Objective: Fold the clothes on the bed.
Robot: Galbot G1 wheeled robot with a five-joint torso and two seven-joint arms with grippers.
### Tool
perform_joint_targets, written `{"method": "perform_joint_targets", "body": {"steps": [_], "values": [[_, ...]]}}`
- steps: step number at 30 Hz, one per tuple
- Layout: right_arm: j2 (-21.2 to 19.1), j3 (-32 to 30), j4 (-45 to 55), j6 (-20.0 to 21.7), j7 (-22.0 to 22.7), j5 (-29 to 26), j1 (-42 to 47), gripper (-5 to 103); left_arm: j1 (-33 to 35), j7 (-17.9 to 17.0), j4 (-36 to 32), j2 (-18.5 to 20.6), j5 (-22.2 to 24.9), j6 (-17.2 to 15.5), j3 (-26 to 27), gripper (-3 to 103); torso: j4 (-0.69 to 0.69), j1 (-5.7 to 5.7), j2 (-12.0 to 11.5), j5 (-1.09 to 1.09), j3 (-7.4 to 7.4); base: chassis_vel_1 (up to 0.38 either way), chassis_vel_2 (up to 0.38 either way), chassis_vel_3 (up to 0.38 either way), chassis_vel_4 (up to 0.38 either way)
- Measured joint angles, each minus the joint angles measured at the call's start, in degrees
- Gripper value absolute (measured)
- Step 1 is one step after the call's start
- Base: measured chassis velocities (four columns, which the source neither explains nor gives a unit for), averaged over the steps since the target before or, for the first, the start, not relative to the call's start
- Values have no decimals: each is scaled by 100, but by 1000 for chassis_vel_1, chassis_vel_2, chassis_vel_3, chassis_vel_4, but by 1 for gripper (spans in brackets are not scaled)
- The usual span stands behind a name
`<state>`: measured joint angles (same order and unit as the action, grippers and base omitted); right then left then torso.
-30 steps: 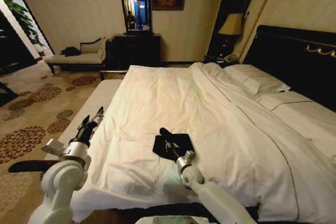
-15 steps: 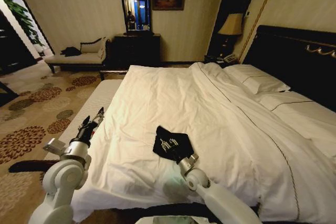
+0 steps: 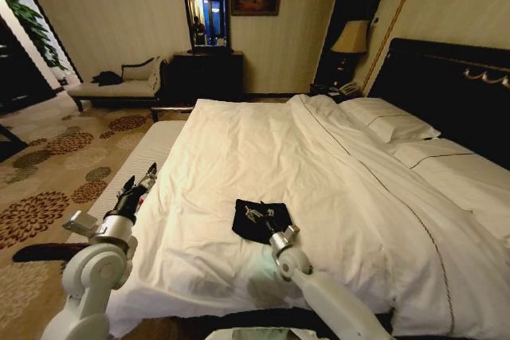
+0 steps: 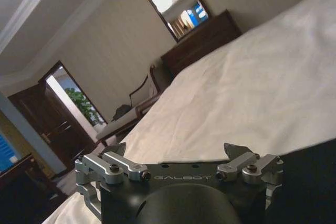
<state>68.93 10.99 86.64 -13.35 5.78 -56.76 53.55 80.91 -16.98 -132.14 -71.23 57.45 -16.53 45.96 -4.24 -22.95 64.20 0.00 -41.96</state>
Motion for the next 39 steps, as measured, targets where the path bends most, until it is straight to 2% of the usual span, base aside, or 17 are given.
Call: {"method": "perform_joint_targets", "body": {"steps": [9,13,17,19,20,21,24,26,27,29,30,32,33,34,37,38,39], "values": [[566,474,-762,254,16,-75,-739,100,157,-5,-45,-69,-132,19,-20,100,0,0,0,-1,0,0,0,0,0],[621,711,-724,236,-37,-16,-929,100,179,-6,-49,-78,-144,20,4,100,0,0,0,-1,0,0,0,0,0],[485,724,-270,13,-342,-31,-866,100,199,-7,-33,-85,-143,22,15,100,1,0,0,1,0,0,0,0,0],[129,376,350,-87,-501,-89,-666,100,217,-7,8,-73,-145,22,-16,100,1,0,0,3,0,0,0,0,0],[129,376,350,-87,-501,-89,-666,100,217,-7,8,-73,-145,22,-16,100,1,0,0,3,0,0,0,0,0],[-149,154,587,-133,-528,-59,-559,100,229,-5,49,-53,-191,44,-45,100,1,0,0,2,1,0,0,0,0],[-1176,-844,1087,-390,-41,532,-90,100,365,50,353,80,-865,422,-267,100,-3,0,0,1,0,0,0,0,0],[-1366,-1193,1181,-499,93,815,99,100,432,51,416,114,-1079,514,-337,100,-4,0,0,2,0,0,0,0,0],[-1668,-2202,1464,-547,210,1464,667,100,665,25,494,166,-1640,687,-516,100,-4,-1,-1,6,0,0,0,0,0],[-1718,-2460,1540,-548,228,1598,825,100,756,6,496,173,-1814,740,-577,100,-3,-2,0,4,0,0,0,0,0],[-1840,-3476,1940,-485,340,2060,1673,100,1126,0,483,161,-2429,1081,-805,100,-4,-1,0,-4,1,0,0,0,0],[-1738,-4398,2516,-317,518,2509,2663,100,1620,86,347,85,-3112,1430,-1091,100,-5,0,0,9,1,0,0,0,0],[-1597,-4789,2884,-248,633,2757,3170,100,1912,192,246,33,-3425,1643,-1298,100,-2,2,2,-1,2,0,0,0,0],[-1597,-4789,2884,-248,633,2757,3170,100,1912,192,246,33,-3425,1643,-1298,100,-2,2,2,-1,2,0,0,0,0],[-848,-5209,3808,-78,949,3470,4403,100,2524,544,9,-75,-4447,2321,-1758,100,-1,5,4,3,3,0,0,0,0],[-556,-5219,4015,-70,1015,3731,4645,100,2655,649,-91,-89,-4688,2458,-1860,100,-2,5,4,2,3,0,0,0,0],[-556,-5219,4015,-70,1015,3731,4645,100,2655,649,-91,-89,-4688,2458,-1860,100,-2,5,4,2,3,0,0,0,0]]}}
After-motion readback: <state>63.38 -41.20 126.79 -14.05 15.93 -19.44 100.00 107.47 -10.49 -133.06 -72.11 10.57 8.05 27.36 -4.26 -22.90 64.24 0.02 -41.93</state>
